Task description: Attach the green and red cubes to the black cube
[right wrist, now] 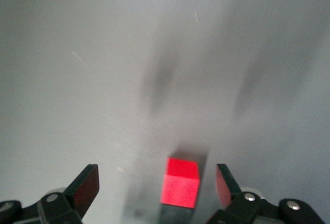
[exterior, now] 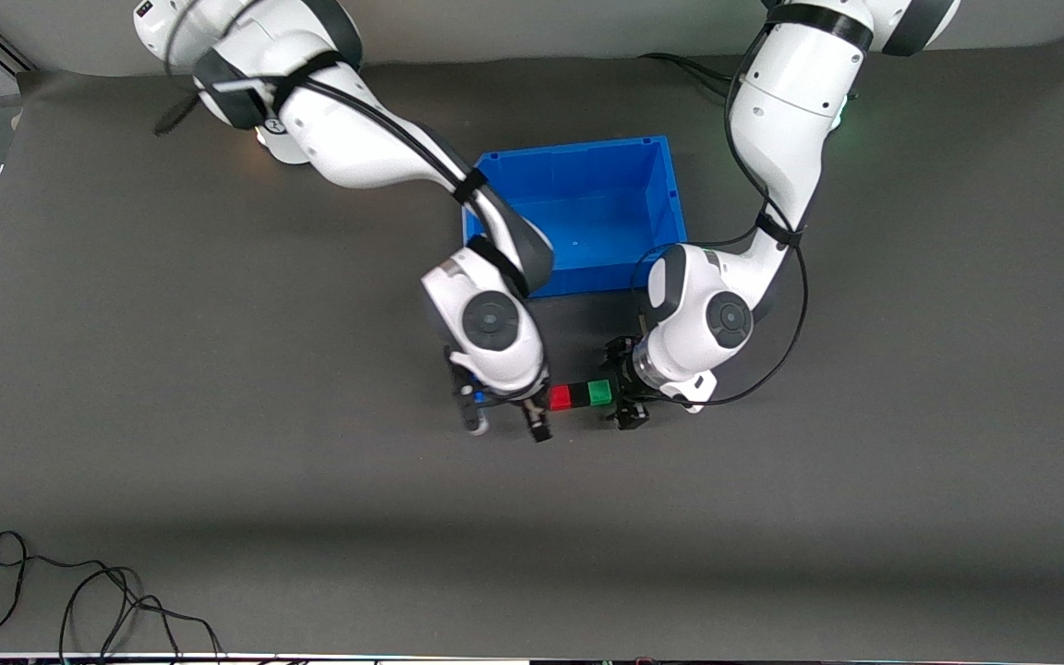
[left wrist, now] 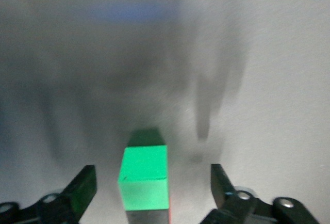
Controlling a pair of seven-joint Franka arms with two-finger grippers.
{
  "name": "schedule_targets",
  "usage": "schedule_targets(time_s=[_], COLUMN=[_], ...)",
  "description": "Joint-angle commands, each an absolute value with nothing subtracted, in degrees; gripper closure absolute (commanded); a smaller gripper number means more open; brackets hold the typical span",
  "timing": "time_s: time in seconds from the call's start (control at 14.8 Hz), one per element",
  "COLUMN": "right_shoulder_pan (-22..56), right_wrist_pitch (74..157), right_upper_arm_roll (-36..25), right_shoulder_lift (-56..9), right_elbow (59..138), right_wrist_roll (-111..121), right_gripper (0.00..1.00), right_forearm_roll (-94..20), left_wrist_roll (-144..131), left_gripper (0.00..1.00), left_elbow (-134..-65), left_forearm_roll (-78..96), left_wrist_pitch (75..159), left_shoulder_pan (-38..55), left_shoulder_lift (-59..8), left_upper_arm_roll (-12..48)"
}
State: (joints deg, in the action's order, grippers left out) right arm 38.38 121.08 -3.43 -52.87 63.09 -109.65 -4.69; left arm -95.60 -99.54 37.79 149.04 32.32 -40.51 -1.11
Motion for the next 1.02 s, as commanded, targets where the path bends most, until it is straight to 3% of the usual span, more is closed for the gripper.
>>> schedule_targets(time_s=[0.0, 0.41, 0.68, 0.95], right_shoulder_pan=[36.91, 31.92, 28.84, 26.64], right_wrist_pitch=[114.82, 101.35, 94.15, 93.69], right_upper_arm_roll=[-3.95, -6.42, -6.59, -7.03], right_shoulder_lift=[-42.82, -32.62, -25.86, -18.39], right_elbow=[70.92, 73.04, 72.77, 79.87], right_wrist_roll=[-107.76, -75.81, -67.07, -53.21], right_gripper=[0.00, 0.00, 0.00, 0.00], right_forearm_roll=[-4.04, -4.83, -4.75, -3.96], left_wrist_roll=[-87.66, -67.98, -51.97, -37.57], left_gripper=[0.00, 0.00, 0.00, 0.00], left_elbow=[-98.96, -99.40, -99.05, -98.26], left_forearm_roll=[37.18, 23.24, 15.76, 12.13], left_wrist_pitch=[141.97, 121.68, 110.76, 101.71], left_shoulder_pan=[27.97, 12.95, 5.20, 1.06], left_shoulder_lift=[-38.07, -29.64, -22.96, -16.01], left_upper_arm_roll=[-1.67, -2.02, -2.11, -2.11])
